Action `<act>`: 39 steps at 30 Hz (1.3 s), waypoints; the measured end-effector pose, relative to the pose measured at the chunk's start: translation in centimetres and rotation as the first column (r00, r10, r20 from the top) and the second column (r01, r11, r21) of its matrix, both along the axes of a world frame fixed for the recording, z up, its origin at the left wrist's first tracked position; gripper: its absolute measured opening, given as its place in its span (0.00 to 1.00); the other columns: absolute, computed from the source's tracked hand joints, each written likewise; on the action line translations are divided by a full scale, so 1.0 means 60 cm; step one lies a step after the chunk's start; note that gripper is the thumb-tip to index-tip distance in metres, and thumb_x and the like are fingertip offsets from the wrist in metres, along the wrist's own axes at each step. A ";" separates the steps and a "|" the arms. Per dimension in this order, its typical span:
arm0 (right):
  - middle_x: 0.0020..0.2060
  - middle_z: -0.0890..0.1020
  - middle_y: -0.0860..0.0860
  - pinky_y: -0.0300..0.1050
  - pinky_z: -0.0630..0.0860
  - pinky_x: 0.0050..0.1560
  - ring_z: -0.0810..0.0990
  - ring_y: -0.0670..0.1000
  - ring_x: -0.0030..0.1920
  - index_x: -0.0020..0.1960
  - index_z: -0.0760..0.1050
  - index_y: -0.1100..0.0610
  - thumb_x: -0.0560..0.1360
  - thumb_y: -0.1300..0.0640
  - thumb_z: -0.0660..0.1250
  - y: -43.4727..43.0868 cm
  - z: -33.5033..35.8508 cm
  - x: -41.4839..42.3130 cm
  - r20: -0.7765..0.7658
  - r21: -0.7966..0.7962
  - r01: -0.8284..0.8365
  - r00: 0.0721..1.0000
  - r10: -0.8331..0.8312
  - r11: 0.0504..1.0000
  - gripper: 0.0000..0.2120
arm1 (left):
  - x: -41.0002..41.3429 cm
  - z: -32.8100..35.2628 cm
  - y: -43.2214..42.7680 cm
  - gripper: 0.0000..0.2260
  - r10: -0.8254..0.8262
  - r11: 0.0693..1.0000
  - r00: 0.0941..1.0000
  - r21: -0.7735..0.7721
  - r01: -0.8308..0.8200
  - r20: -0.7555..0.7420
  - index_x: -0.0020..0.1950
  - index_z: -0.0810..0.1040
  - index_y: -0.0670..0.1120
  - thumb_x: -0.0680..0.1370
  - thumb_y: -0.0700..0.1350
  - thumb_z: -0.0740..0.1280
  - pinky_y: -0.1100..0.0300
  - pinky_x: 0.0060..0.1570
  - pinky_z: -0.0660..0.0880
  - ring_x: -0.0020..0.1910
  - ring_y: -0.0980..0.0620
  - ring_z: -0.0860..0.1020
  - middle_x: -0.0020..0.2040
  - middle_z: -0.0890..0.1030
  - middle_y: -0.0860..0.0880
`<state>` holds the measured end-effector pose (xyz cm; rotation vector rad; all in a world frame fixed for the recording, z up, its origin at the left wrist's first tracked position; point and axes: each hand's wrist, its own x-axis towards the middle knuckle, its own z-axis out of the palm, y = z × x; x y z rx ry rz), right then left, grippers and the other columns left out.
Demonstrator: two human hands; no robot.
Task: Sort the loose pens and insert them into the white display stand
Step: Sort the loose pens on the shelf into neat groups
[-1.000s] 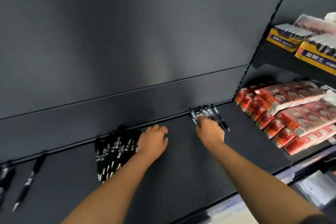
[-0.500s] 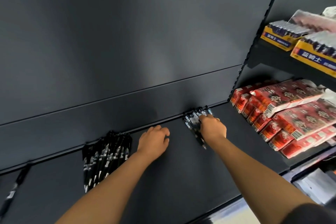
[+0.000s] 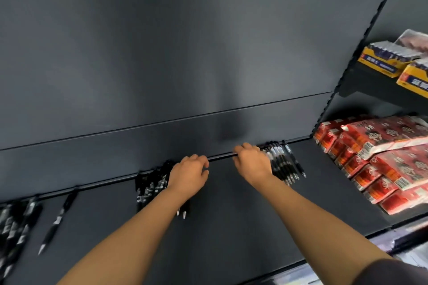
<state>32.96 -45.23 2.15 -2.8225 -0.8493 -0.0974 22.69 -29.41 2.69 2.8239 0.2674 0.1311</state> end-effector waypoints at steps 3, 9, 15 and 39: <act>0.53 0.76 0.53 0.49 0.73 0.50 0.75 0.58 0.55 0.58 0.74 0.55 0.79 0.53 0.58 0.062 0.010 -0.037 0.037 0.018 -0.117 0.993 0.116 0.993 0.11 | -0.040 0.007 0.049 0.08 0.058 0.998 0.998 0.001 -0.058 0.023 0.56 0.73 0.49 0.78 0.48 0.60 0.57 0.48 0.70 0.54 0.50 0.73 0.52 0.75 0.51; 0.55 0.76 0.52 0.49 0.72 0.51 0.74 0.56 0.57 0.59 0.74 0.53 0.79 0.51 0.59 0.209 0.020 -0.142 0.008 0.051 -0.299 0.954 0.299 0.953 0.12 | -0.161 0.018 0.168 0.07 0.157 0.988 0.987 0.010 -0.157 0.027 0.55 0.73 0.49 0.78 0.47 0.61 0.55 0.46 0.70 0.53 0.49 0.75 0.51 0.77 0.50; 0.55 0.77 0.51 0.48 0.74 0.51 0.75 0.56 0.58 0.59 0.74 0.53 0.79 0.51 0.59 0.350 0.016 -0.265 -0.096 0.054 -0.453 0.885 0.456 0.890 0.12 | -0.287 0.018 0.293 0.06 0.254 0.967 0.967 -0.019 -0.253 0.007 0.53 0.72 0.48 0.78 0.47 0.60 0.55 0.43 0.72 0.50 0.49 0.76 0.49 0.77 0.50; 0.61 0.73 0.59 0.46 0.69 0.50 0.72 0.58 0.61 0.56 0.71 0.56 0.79 0.51 0.61 0.555 -0.039 -0.435 -0.543 -0.143 -0.505 0.759 0.359 0.851 0.11 | -0.446 -0.058 0.447 0.17 0.465 0.879 0.845 0.248 -0.407 -0.263 0.63 0.71 0.45 0.77 0.52 0.62 0.52 0.53 0.72 0.62 0.44 0.71 0.62 0.70 0.46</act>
